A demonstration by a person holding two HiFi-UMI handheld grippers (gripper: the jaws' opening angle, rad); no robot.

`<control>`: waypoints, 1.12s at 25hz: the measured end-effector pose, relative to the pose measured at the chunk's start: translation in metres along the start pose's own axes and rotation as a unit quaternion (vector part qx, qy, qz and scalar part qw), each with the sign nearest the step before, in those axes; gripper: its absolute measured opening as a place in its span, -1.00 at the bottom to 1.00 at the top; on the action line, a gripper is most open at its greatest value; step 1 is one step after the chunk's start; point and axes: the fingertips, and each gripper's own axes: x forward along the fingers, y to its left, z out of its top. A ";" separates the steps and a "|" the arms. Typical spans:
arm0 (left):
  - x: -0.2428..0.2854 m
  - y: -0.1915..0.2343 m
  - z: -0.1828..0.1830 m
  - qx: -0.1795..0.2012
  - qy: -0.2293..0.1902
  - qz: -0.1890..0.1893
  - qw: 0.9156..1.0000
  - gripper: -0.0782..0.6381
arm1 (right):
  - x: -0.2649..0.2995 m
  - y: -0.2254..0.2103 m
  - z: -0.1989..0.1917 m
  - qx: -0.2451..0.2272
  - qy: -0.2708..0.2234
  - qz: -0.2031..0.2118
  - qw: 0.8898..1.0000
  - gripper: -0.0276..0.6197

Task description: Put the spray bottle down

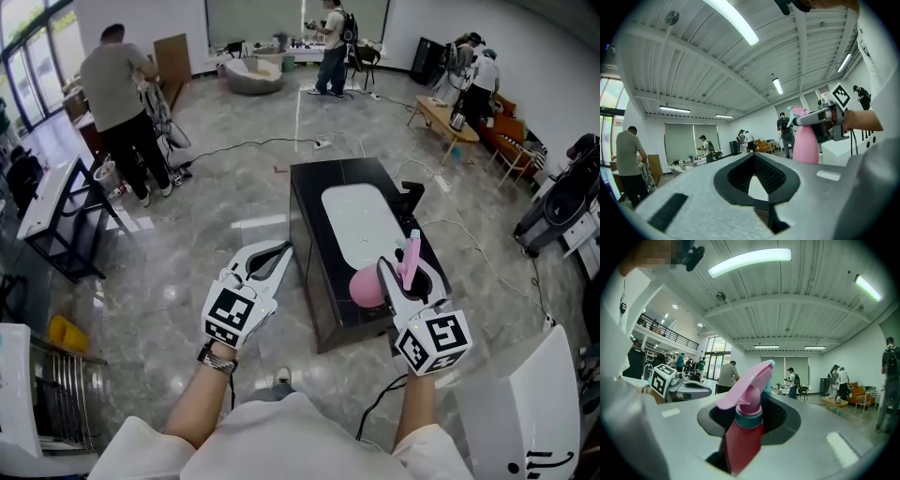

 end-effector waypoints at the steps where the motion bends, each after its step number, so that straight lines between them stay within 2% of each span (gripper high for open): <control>1: 0.003 0.005 -0.003 -0.002 0.001 0.001 1.000 -0.78 | 0.005 -0.002 -0.002 0.001 0.003 -0.002 1.000 -0.48; 12: 0.034 0.051 -0.038 -0.010 0.018 0.004 1.000 -0.78 | 0.066 -0.023 -0.028 0.008 0.023 -0.011 1.000 -0.48; 28: 0.078 0.118 -0.070 -0.005 0.030 -0.022 0.999 -0.78 | 0.153 -0.045 -0.050 0.011 0.022 -0.034 0.999 -0.48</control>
